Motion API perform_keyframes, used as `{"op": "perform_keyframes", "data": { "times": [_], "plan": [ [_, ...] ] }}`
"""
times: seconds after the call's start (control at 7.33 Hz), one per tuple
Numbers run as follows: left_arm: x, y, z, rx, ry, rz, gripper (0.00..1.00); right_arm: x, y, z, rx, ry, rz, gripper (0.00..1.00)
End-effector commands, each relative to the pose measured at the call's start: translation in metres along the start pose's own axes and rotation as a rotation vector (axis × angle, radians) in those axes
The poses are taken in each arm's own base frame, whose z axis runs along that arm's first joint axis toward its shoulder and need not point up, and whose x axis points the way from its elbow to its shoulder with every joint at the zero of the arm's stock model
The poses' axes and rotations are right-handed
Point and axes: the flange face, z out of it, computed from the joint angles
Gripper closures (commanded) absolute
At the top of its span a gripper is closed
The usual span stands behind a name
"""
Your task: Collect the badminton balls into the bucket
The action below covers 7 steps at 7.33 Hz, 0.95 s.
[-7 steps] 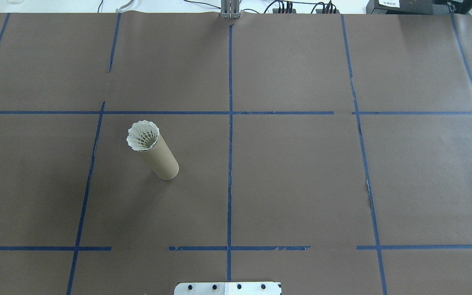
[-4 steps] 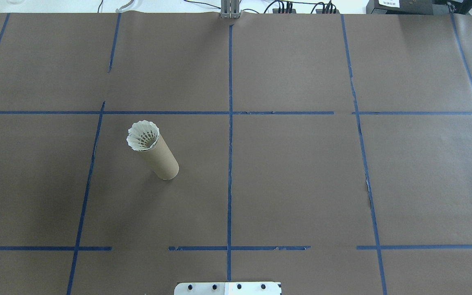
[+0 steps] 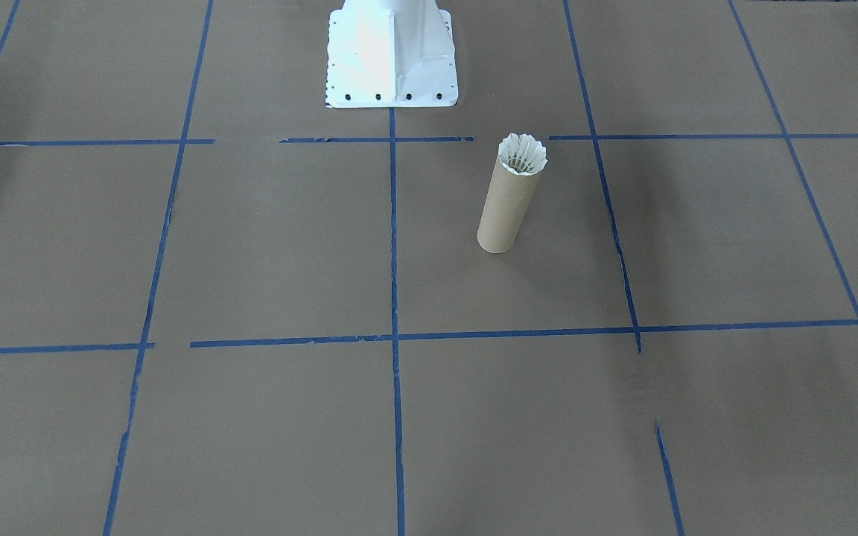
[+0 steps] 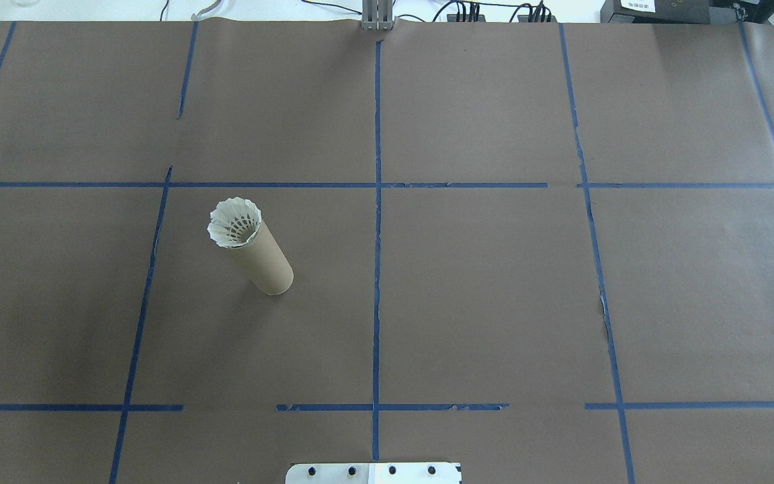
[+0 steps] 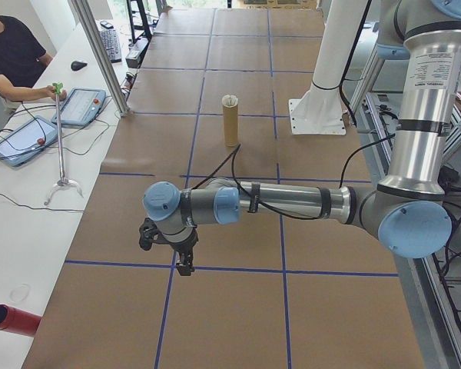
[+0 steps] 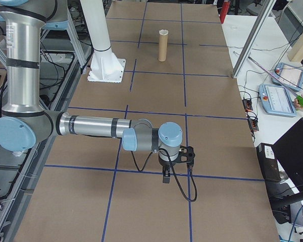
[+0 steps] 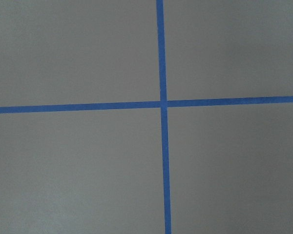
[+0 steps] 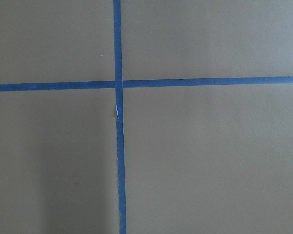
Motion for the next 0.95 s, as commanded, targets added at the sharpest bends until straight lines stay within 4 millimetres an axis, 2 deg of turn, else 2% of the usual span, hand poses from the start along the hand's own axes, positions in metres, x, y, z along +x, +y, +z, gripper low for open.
{"op": "perform_keyframes", "data": {
  "times": [0.0,0.55,0.82],
  "plan": [
    [-0.0118,0.0192,0.0122,0.02,0.008,0.015,0.0,0.0002,0.0,0.0,0.0,0.002,0.0,0.0],
    [-0.0061,0.0131,0.0046,0.093,0.004,-0.066,0.0,0.0,0.0,0.0,0.0,0.0,0.0,0.0],
    [-0.0055,0.012,0.0022,0.115,-0.003,-0.044,0.0,0.0,0.0,0.0,0.0,0.0,0.0,0.0]
  ]
}}
